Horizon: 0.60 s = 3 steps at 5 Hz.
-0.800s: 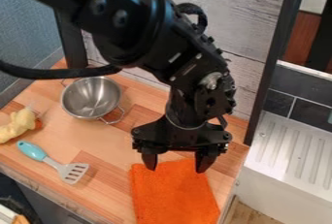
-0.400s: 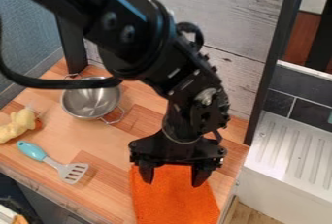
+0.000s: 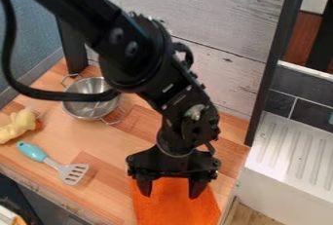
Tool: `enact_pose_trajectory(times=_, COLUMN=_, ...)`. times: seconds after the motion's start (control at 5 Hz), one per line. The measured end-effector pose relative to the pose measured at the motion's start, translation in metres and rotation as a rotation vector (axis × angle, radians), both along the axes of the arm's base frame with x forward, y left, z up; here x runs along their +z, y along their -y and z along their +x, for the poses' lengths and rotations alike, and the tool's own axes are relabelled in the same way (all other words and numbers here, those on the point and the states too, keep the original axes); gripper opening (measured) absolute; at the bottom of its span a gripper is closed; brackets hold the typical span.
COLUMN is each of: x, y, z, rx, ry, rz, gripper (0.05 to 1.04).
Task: Move the orange cloth to the middle of the table
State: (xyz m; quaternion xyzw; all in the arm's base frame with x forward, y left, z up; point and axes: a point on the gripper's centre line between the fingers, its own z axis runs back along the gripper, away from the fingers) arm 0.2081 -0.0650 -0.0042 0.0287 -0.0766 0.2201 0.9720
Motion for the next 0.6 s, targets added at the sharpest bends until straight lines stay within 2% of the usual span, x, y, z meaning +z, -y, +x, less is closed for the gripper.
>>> enact_pose_trajectory(times=0.2, x=-0.013, y=-0.001, z=-0.004, rx=0.004, ry=-0.009, rz=-0.039, gripper=1.001)
enact_pose_trajectory(times=0.4, x=-0.024, y=-0.004, z=-0.004, rx=0.007, ry=-0.012, rz=-0.097, gripper=1.001)
enact_pose_trajectory(times=0.6, x=-0.031, y=-0.002, z=-0.001, rx=-0.004, ry=-0.001, rz=-0.139, gripper=1.001)
